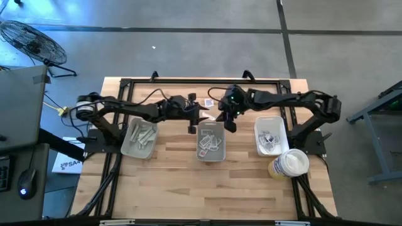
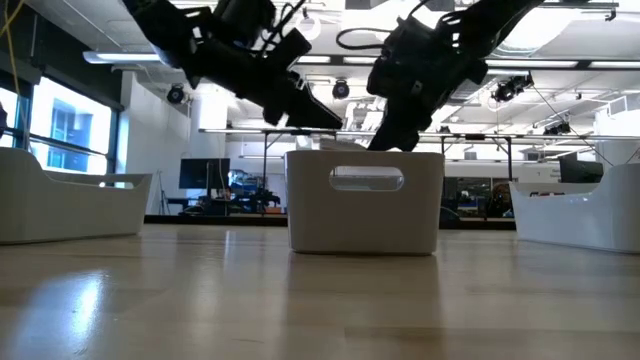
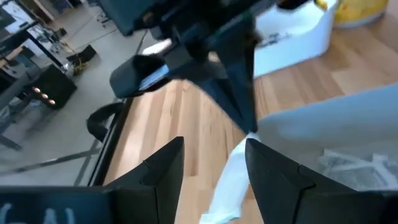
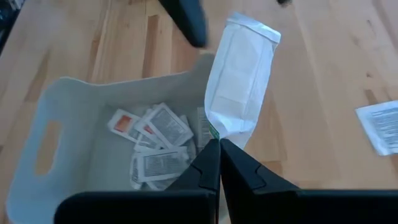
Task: Pick & Place First Aid Supplies
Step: Put the bandage pack into the left gray bin
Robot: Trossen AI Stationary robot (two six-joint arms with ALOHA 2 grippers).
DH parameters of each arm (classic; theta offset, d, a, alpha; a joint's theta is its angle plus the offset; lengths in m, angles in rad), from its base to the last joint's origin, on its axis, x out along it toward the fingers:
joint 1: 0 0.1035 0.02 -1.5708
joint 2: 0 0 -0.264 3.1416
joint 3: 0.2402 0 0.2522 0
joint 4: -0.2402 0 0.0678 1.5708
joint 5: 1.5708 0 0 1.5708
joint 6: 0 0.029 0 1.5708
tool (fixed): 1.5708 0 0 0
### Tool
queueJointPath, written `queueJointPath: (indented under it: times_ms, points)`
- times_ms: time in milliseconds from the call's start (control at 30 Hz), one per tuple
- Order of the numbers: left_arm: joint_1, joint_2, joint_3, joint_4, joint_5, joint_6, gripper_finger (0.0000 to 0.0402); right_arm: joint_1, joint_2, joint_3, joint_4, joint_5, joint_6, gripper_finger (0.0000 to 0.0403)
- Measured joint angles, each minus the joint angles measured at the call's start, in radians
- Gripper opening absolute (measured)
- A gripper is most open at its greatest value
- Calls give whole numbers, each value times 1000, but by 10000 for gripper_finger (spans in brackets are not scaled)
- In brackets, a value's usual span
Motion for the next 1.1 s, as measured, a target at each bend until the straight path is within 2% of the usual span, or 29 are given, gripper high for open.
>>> queueJointPath:
  times_ms: [333,533,733,900,1100]
  points:
    - [0,20,5,-25,130,64,167,43,-1,0,50,20,38,1]
    - [2,21,5,-28,72,70,167,53,-1,1,91,-7,41,1]
    - [2,21,5,-56,68,66,160,64,-1,1,100,5,41,1]
    - [2,21,5,-97,63,45,109,64,-1,1,113,4,41,1]
    - [2,21,5,-122,63,43,18,64,-1,1,127,6,41,2]
